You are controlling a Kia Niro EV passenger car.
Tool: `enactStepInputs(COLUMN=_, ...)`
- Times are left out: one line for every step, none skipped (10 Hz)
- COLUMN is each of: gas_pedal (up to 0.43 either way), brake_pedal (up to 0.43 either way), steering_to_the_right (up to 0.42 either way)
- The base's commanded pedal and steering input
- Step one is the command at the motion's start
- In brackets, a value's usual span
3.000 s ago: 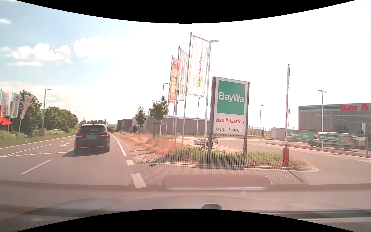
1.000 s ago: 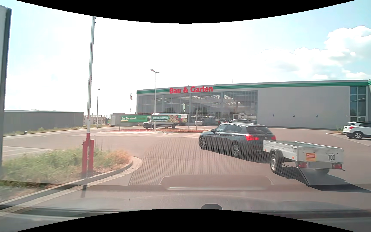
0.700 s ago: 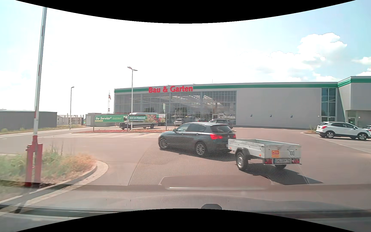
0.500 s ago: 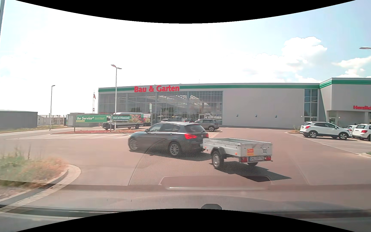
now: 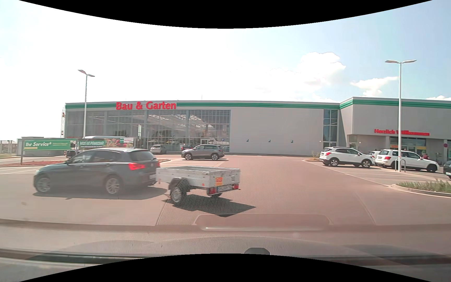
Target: Follow the waypoints while adhering to traffic rules and regulations
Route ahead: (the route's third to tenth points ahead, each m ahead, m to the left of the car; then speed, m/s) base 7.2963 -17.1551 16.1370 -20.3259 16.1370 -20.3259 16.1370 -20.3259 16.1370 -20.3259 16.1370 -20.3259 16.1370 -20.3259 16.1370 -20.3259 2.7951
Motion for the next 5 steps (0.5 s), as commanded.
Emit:
enactStepInputs(gas_pedal=0.189, brake_pedal=0.000, steering_to_the_right=0.499)
enactStepInputs(gas_pedal=0.177, brake_pedal=0.000, steering_to_the_right=0.496)
enactStepInputs(gas_pedal=0.177, brake_pedal=0.000, steering_to_the_right=0.494)
enactStepInputs(gas_pedal=0.169, brake_pedal=0.000, steering_to_the_right=0.494)
enactStepInputs(gas_pedal=0.150, brake_pedal=0.000, steering_to_the_right=0.494)
